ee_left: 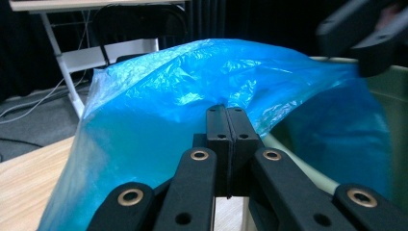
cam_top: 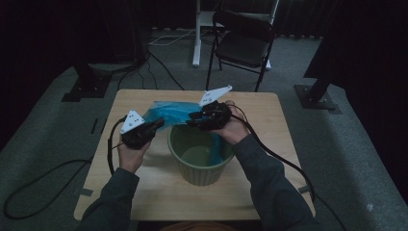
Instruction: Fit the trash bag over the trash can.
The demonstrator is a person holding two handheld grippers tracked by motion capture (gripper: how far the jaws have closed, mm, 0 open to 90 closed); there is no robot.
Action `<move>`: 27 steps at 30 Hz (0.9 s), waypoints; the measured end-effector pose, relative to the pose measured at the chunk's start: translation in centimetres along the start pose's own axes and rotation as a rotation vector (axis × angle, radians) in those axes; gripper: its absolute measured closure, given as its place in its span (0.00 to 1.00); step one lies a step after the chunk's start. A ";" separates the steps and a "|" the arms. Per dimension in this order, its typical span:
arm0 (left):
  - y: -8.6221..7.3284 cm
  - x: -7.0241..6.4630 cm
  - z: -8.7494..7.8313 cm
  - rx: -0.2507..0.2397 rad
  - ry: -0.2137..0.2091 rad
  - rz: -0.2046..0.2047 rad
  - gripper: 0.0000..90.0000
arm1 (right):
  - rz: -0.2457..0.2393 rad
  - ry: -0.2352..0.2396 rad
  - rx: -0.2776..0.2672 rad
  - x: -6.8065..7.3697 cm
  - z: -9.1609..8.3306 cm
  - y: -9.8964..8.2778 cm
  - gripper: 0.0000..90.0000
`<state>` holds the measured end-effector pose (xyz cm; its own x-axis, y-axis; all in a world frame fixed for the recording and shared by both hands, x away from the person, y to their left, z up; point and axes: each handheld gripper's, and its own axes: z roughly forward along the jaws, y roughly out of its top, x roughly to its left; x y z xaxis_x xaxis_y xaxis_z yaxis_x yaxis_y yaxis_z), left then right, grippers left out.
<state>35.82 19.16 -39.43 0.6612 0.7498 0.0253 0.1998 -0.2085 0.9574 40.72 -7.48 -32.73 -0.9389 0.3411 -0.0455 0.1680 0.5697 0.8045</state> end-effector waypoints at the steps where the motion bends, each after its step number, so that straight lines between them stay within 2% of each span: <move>1: 0.1 -0.2 0.0 -0.003 -0.005 0.003 1.00 | -0.005 0.004 -0.003 0.0 0.2 0.2 0.74; 4: 0.2 -0.4 0.0 -0.009 -0.021 0.004 1.00 | -0.014 0.008 -0.013 0.1 0.7 0.6 0.72; 5: 0.3 -0.6 0.0 -0.016 -0.038 -0.002 1.00 | -0.024 -0.006 -0.009 0.2 1.1 1.0 0.72; 8: 0.4 -0.8 -0.1 -0.022 -0.055 -0.007 1.00 | -0.027 -0.007 0.009 0.3 1.6 1.2 0.73; 9: 0.5 -0.9 -0.3 -0.028 -0.068 -0.007 1.00 | -0.028 -0.010 0.020 0.3 1.8 1.2 0.77; 10: 0.5 -0.9 -0.3 -0.028 -0.068 -0.007 1.00 | -0.028 -0.010 0.020 0.3 1.8 1.2 0.77; 11: 0.5 -1.1 -0.4 -0.035 -0.078 -0.008 1.00 | -0.031 -0.016 0.041 0.3 2.0 1.1 0.92; 14: 0.6 -1.2 -0.6 -0.039 -0.083 -0.008 0.98 | -0.032 -0.023 0.049 0.3 2.0 1.0 0.96; 15: 0.6 -1.2 -0.9 -0.047 -0.091 -0.014 0.98 | -0.032 -0.029 0.058 0.4 1.9 0.9 1.00; 16: 0.6 -0.9 -1.3 -0.056 -0.109 -0.029 0.92 | -0.033 -0.030 0.069 0.5 1.5 0.6 1.00; 17: 0.6 -0.7 -1.5 -0.065 -0.117 -0.043 0.91 | -0.036 -0.032 0.074 0.6 1.4 0.5 1.00; 22: 0.6 0.3 -2.6 -0.095 -0.095 -0.083 0.88 | -0.049 -0.028 0.095 0.7 0.6 -0.6 1.00; 27: 0.7 1.2 -3.1 -0.116 -0.069 -0.108 0.85 | -0.046 -0.010 0.081 1.1 -0.4 -1.3 1.00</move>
<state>34.49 21.82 -37.81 0.6896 0.7179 -0.0954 0.1902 -0.0524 0.9804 39.31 -8.14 -33.63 -0.9434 0.3201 -0.0870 0.1490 0.6431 0.7511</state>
